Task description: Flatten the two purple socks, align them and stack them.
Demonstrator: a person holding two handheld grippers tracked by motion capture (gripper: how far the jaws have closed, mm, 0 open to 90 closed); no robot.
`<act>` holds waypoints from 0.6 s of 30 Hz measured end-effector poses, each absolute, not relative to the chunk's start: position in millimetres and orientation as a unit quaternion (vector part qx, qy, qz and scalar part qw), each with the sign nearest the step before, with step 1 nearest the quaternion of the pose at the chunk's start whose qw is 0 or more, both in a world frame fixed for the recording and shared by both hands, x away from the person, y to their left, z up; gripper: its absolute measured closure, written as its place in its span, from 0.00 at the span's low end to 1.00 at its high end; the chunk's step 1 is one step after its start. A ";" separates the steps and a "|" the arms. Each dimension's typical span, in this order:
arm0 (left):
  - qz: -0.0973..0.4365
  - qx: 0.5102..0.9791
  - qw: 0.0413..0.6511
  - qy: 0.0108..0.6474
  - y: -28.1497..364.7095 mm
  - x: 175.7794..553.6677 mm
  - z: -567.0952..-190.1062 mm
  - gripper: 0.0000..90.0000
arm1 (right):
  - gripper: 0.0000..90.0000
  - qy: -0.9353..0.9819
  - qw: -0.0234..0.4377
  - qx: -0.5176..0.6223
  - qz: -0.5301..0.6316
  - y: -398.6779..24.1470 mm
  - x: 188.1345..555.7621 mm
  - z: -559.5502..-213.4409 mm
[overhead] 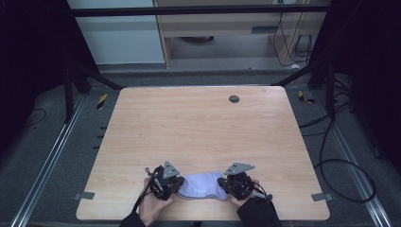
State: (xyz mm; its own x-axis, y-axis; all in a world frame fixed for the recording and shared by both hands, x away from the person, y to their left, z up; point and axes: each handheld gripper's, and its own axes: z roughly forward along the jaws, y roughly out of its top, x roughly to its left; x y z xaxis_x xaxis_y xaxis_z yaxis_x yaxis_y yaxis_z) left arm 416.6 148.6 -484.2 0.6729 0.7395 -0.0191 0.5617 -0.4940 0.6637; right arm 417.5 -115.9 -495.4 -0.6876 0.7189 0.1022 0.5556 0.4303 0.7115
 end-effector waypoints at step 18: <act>0.170 0.829 0.372 0.382 173.0 418.0 -462.1 0.80 | 0.85 0.795 0.145 0.399 0.434 -138.6 422.8 -478.4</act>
State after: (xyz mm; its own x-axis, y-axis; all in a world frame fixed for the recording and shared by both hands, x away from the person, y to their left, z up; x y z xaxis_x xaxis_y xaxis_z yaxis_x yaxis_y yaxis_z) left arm 418.0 173.0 -462.1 0.6504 0.7596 -0.0033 0.5069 -0.4307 0.7467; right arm 422.8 -138.6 -478.4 -0.6396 0.7600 0.1155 0.5082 0.3052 0.8054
